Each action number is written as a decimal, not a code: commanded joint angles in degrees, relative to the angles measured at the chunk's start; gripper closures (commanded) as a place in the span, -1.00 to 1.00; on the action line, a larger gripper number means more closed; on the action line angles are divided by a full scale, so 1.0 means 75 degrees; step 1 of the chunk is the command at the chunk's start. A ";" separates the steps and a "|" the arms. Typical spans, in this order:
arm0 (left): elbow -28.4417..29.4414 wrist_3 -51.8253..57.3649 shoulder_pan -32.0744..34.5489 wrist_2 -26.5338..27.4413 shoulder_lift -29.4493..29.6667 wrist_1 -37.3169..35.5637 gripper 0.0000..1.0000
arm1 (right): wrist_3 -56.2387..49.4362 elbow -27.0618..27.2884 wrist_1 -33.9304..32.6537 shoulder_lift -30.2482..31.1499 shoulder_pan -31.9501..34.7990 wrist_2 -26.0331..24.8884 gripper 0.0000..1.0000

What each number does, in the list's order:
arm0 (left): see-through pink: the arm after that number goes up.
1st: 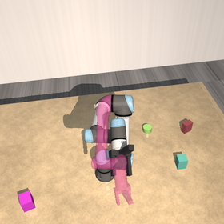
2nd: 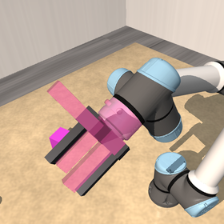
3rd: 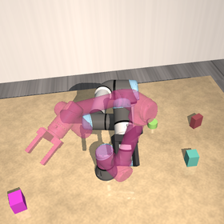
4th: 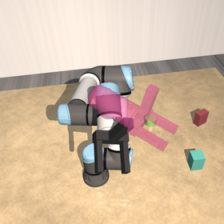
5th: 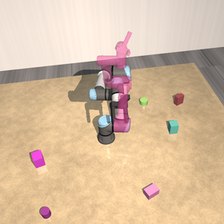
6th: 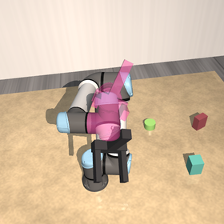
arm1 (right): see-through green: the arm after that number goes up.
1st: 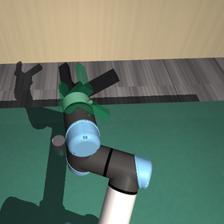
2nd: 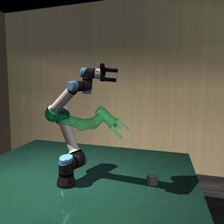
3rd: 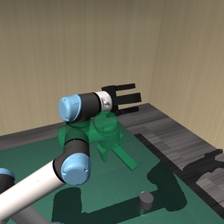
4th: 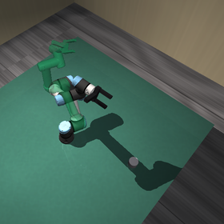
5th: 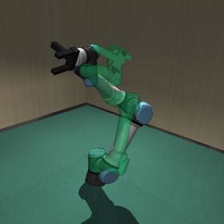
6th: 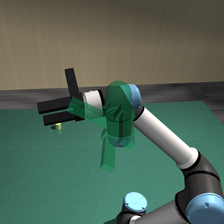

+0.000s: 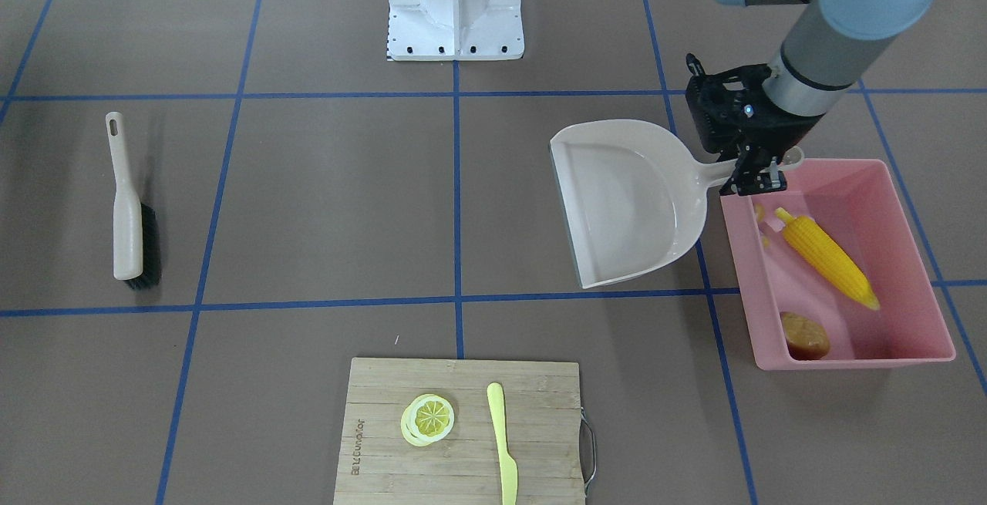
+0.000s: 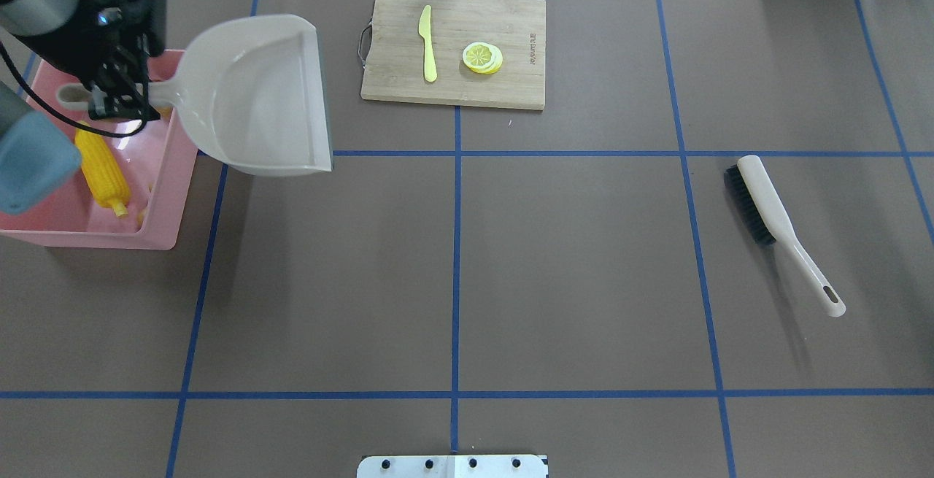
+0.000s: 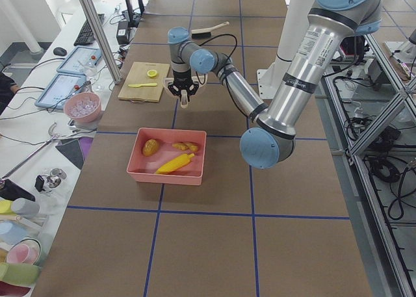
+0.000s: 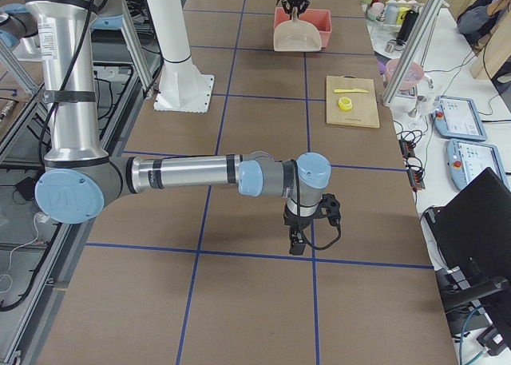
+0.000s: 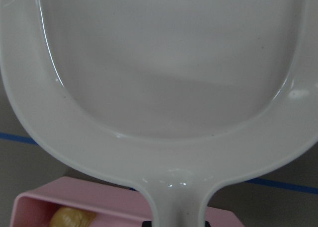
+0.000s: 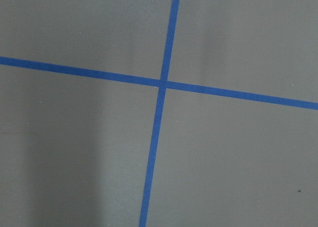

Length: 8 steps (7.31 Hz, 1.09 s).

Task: Sweep and dump trash into bin
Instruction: 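Swing the dustpan out of the bin and lower it with the left gripper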

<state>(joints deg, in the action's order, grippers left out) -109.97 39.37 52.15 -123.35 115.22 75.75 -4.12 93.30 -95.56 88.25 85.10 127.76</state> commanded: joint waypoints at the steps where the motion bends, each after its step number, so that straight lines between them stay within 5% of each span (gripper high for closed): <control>1: 0.0235 0.0035 -0.0950 0.0146 0.0071 0.0327 1.00 | -0.0001 -0.0053 0.0003 -0.0001 -0.0002 -0.0008 -1.00; 8: 0.1221 -0.0058 -0.1562 0.0345 0.0224 0.1103 1.00 | -0.0001 -0.0042 0.0003 -0.0001 -0.0002 0.0004 -1.00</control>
<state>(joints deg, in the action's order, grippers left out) -101.74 38.98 40.49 -120.77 116.75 83.38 -4.13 92.99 -95.54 88.24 85.08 127.79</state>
